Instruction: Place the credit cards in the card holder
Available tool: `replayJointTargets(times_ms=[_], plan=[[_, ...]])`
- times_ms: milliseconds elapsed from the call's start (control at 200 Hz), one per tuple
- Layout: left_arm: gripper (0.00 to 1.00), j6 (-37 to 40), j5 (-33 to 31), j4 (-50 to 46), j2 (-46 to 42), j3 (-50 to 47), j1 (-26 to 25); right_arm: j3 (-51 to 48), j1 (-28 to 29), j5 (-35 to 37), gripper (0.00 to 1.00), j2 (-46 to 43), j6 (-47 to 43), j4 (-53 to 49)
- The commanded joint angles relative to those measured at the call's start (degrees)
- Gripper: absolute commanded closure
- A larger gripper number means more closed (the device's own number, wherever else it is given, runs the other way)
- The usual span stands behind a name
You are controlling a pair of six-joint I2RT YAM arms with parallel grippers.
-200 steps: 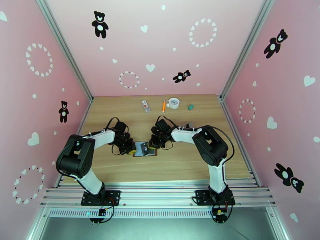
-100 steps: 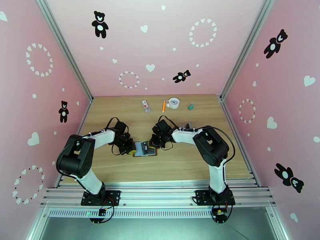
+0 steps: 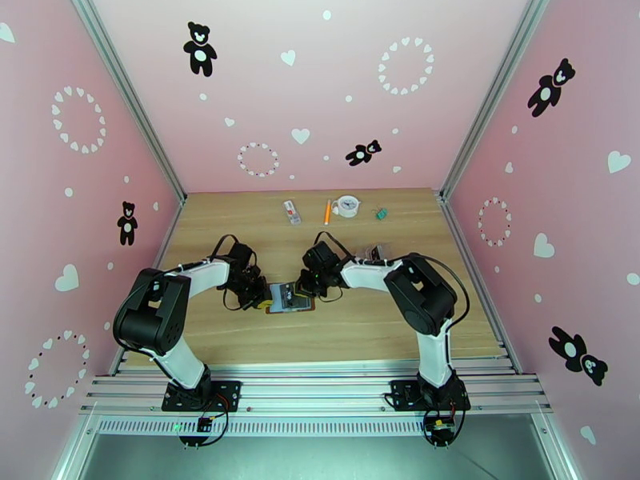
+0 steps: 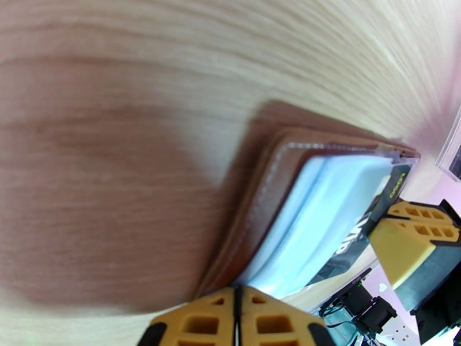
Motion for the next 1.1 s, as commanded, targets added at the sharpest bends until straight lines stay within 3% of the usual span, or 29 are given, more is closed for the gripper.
replayJointTargets(times_ms=[0,1096], plan=[[0.92,0.7,-2.9,-0.2,3.2,-1.6,-0.3,0.5,1.4,2.2,1.0,1.4,0.3,-3.1],[0.9,0.1,-1.3,1.0,3.4,-1.1,-0.3,9.1,4.3,-0.7,1.0,5.7,-3.4,-10.6]])
